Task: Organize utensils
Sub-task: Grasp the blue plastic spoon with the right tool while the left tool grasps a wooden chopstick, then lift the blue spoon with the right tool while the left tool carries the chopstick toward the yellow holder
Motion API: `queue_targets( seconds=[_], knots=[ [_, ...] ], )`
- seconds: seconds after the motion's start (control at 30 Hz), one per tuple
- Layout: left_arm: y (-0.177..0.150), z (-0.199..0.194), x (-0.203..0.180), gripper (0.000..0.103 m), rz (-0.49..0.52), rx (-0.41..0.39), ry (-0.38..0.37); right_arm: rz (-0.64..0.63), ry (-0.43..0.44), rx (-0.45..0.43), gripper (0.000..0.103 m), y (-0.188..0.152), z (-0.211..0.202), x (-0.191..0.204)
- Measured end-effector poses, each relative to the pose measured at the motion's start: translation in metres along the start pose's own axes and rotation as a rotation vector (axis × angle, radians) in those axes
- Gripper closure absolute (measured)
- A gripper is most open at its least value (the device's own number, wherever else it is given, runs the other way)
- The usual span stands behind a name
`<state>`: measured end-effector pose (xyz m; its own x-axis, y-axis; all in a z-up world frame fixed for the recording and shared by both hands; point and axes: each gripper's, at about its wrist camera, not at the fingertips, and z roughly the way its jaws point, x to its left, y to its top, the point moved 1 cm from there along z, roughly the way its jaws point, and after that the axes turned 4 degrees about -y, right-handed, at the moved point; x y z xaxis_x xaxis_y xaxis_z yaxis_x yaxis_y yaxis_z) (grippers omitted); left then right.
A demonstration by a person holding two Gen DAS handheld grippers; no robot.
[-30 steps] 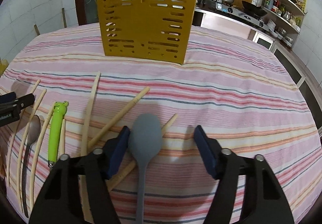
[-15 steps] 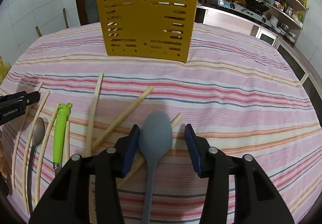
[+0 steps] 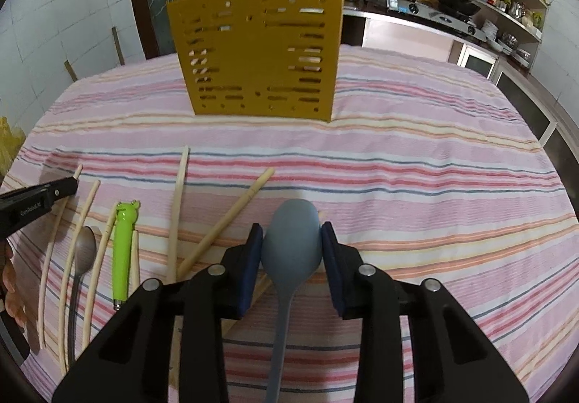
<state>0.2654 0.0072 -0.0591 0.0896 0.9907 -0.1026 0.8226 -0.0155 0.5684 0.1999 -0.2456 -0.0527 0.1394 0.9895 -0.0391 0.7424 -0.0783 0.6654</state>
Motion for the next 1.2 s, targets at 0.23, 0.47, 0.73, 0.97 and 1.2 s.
queue_targets(
  seconds=[0.23,0.47,0.73,0.97,1.2],
  knots=[
    [-0.001,-0.006,-0.002,0.097,-0.005,-0.02,-0.001,0.003,-0.003,-0.039,0.069,0.0,-0.009,-0.002],
    [0.0,-0.026,-0.003,0.097,0.0,-0.077,0.007,0.012,0.004,-0.081,0.069,0.0,-0.018,-0.002],
    [-0.011,-0.068,0.0,0.097,-0.002,-0.215,0.004,0.041,-0.001,-0.178,0.069,0.002,-0.042,-0.007],
    [-0.019,-0.103,0.0,0.097,0.009,-0.308,-0.011,0.081,0.015,-0.253,0.069,-0.001,-0.059,-0.017],
    [-0.032,-0.126,-0.003,0.097,0.023,-0.373,-0.004,0.065,0.004,-0.337,0.069,-0.006,-0.079,-0.018]
  ],
)
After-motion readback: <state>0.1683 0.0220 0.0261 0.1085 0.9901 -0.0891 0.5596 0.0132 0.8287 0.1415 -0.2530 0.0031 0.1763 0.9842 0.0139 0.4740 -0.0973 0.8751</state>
